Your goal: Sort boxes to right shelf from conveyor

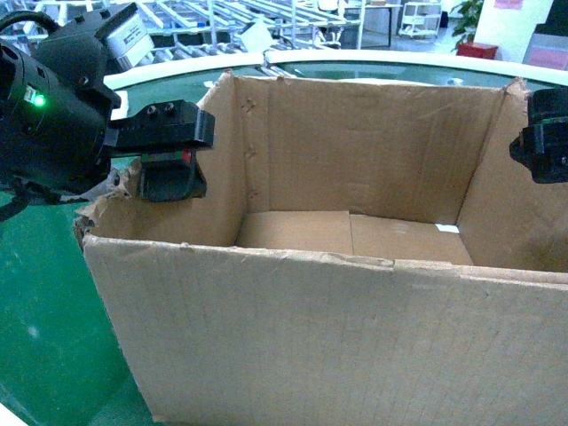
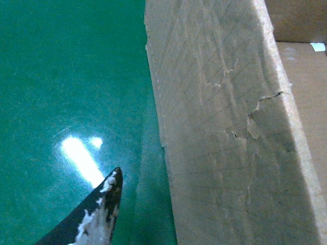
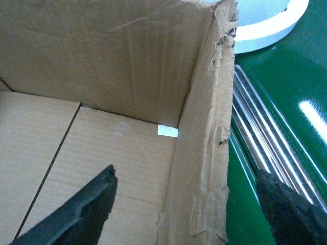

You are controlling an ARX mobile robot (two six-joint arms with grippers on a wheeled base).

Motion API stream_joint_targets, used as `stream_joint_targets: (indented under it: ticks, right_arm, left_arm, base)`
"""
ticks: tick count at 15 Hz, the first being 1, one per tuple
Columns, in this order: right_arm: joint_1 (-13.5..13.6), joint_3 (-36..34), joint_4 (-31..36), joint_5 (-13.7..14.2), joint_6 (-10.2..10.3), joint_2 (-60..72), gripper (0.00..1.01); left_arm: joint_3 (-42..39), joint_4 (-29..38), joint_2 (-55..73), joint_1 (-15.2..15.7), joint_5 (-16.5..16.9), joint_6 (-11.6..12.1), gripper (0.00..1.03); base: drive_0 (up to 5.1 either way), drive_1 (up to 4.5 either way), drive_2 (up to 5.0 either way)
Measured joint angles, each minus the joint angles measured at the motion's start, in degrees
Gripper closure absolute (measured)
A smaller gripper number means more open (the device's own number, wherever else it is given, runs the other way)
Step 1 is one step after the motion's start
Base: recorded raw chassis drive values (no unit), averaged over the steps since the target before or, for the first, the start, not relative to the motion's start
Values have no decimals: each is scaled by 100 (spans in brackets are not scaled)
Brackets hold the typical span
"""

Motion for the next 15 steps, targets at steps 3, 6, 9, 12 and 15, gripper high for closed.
stream_joint_targets:
  ticks: [3, 6, 9, 12, 15]
  right_arm:
    - [2, -57, 63, 17, -2, -31, 57]
    - [0, -72, 107, 94, 44, -33, 90]
    - [0, -144, 219, 105, 109, -101, 98]
    - [7, 2, 402, 164, 262, -824, 98]
    - [-2, 81, 581, 162, 267, -2120, 98]
  left_arm:
    - [-90, 59, -57, -98, -24, -133, 69]
    - [-146, 79, -127, -144, -96, -214, 98]
    - [-186, 87, -219, -190, -216, -188, 99]
    - [-111, 597, -942, -273, -866, 267, 99]
    - [-151, 1167, -2127, -420, -1187, 387, 99]
  base:
    - [0, 0, 0]
    - [0, 0, 0]
    - [0, 0, 0]
    - [0, 0, 0]
    - [0, 0, 0]
